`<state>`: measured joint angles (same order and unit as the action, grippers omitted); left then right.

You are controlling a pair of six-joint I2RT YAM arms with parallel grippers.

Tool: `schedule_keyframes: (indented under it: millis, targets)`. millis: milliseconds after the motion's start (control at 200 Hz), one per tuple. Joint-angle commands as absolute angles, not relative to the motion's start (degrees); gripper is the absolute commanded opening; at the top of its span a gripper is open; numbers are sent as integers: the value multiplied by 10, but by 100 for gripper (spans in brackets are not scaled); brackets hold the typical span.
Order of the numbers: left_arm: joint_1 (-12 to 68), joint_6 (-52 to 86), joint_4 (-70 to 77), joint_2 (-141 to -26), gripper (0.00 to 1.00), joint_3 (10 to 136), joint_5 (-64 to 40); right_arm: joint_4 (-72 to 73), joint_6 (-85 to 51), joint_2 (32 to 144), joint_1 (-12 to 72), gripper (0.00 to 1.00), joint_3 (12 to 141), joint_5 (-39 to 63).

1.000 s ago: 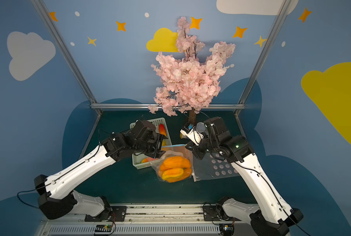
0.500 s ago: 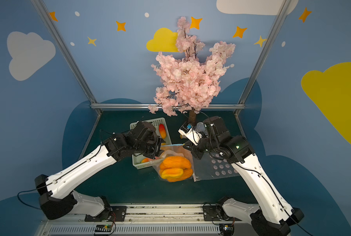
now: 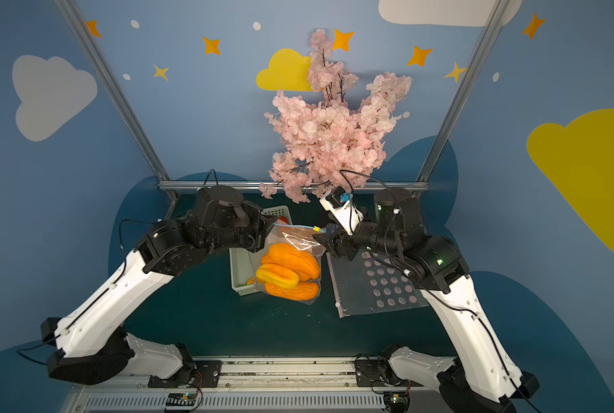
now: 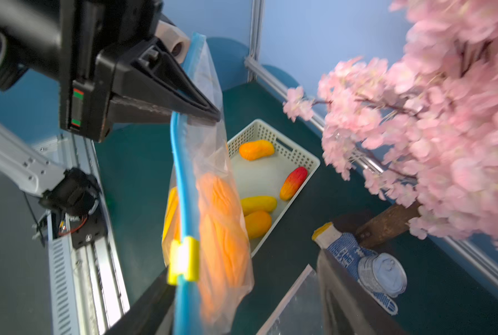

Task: Place the mango in a zip-top bag and seal the zipper
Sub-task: Move the basket to the center of the board.

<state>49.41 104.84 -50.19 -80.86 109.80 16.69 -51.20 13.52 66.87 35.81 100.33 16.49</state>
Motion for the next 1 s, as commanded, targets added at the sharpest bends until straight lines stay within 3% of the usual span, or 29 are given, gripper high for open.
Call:
schedule_keyframes:
  millis: [0,200,370,621,726,876,996]
  targets:
    - [486,945,-513,-805,3,1159,274,-456,100,694,355,72,1052,142]
    - [371,874,-452,-821,3,1180,268,-429,76,727,360,73,1068,165]
    - [257,826,-403,-832,3,1183,224,-398,60,727,384,71,950,146]
    - [153,805,-382,-825,3,1145,175,-348,4,812,442,47,812,43]
    - [109,801,-345,-820,3,1095,135,-375,-38,920,442,35,861,37]
    - [38,783,-268,-832,3,1029,47,-466,-46,1087,438,30,1017,55]
    - [-2,776,-232,-846,3,997,6,-472,-88,1176,421,29,1065,66]
